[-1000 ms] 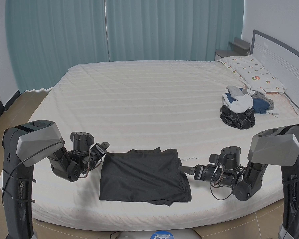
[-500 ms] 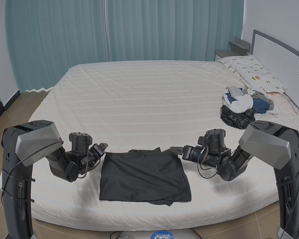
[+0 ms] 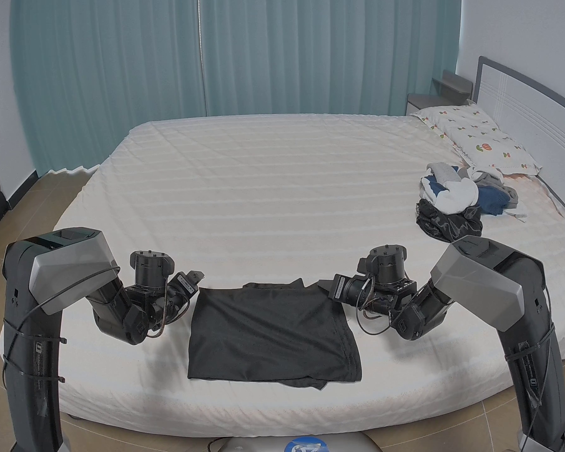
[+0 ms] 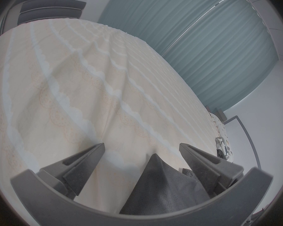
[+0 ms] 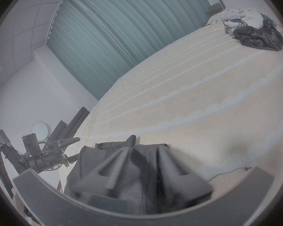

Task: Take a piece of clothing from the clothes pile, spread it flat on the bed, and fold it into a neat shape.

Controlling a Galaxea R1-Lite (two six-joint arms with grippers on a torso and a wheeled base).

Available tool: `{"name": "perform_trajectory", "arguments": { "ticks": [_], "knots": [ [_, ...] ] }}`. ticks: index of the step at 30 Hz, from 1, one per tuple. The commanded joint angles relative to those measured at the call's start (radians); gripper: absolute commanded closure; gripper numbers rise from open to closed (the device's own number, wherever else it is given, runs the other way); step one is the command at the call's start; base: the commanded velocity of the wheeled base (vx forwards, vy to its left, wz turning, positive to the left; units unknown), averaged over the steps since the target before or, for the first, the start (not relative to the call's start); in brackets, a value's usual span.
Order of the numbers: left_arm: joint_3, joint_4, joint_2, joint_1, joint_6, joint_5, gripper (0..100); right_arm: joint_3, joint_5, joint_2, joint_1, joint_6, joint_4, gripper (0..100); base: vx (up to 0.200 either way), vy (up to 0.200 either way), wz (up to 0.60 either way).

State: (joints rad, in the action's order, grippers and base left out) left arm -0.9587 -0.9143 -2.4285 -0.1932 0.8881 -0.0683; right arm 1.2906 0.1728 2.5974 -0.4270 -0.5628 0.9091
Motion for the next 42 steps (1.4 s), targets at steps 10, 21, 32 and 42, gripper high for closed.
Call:
{"name": "perform_trajectory", "arguments": {
  "ticks": [10,21,32,42],
  "knots": [
    [0.000,0.002,-0.003,0.000,0.000,-0.002,0,0.053,-0.026,0.013,0.004,0.000,0.008,100,0.000,0.000,0.00],
    [0.000,0.002,-0.003,-0.002,-0.001,-0.004,0,0.114,-0.047,0.049,0.025,0.000,-0.024,100,0.000,0.000,0.00],
    [-0.002,0.002,-0.003,-0.002,-0.001,-0.004,0,0.156,-0.058,0.075,0.034,0.000,-0.035,100,0.000,0.000,0.00],
    [-0.002,0.002,-0.003,-0.003,-0.001,-0.004,0,0.162,-0.065,0.089,0.039,0.000,-0.033,100,0.000,0.000,0.00]
  ]
}}
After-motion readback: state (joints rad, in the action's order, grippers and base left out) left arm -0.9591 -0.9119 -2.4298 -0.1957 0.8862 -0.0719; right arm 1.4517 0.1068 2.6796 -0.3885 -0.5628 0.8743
